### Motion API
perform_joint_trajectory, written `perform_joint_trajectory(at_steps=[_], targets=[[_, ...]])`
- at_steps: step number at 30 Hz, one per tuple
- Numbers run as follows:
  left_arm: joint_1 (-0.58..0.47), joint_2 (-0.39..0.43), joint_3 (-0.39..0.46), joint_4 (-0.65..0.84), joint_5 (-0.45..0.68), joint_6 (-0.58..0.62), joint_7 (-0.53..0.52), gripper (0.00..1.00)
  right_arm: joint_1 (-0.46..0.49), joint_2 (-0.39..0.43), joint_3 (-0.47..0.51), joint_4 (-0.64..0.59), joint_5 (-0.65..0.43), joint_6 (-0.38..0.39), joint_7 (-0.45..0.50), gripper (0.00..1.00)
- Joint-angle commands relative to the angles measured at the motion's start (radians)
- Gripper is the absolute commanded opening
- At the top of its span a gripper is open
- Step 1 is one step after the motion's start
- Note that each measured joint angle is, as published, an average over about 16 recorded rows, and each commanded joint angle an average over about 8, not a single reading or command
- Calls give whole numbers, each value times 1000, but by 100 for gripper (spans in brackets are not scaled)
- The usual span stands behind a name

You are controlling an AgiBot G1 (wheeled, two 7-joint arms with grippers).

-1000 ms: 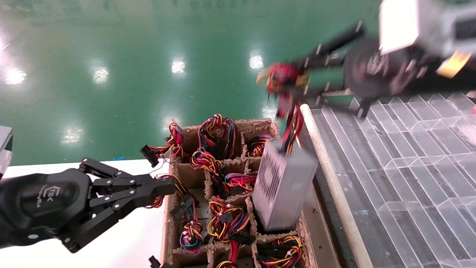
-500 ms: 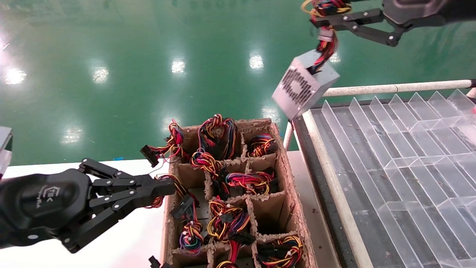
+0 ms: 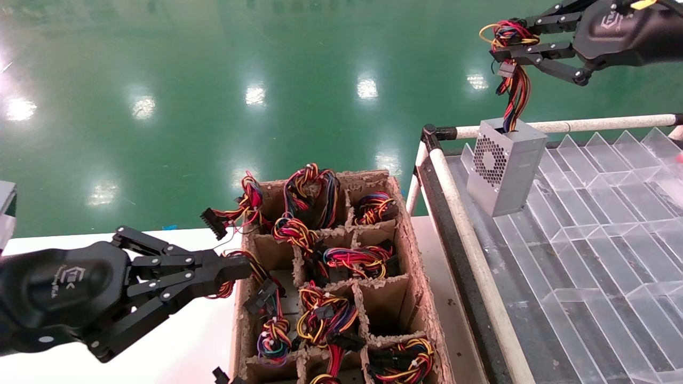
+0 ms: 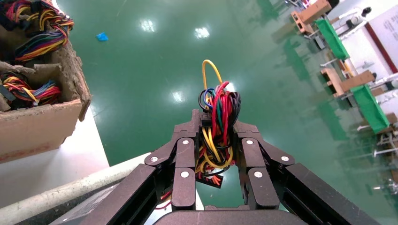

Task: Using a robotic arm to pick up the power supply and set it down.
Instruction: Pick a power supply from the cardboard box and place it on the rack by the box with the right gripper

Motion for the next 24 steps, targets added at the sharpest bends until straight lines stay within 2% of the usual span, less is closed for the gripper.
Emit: perform_joint_trajectory(at_steps=[1,6,11,24], targets=[[0,0,0,0,0,0,0,0,7,-4,-2,-38,-5,3,-21,0],[0,0,0,0,0,0,0,0,8,-20,-1,-107,-6,35,-55,0],[0,0,0,0,0,0,0,0,-1,-45,6,-160,2,100,-83,0],[0,0,0,0,0,0,0,0,-44,-118,36,-230,40,369,-118,0]])
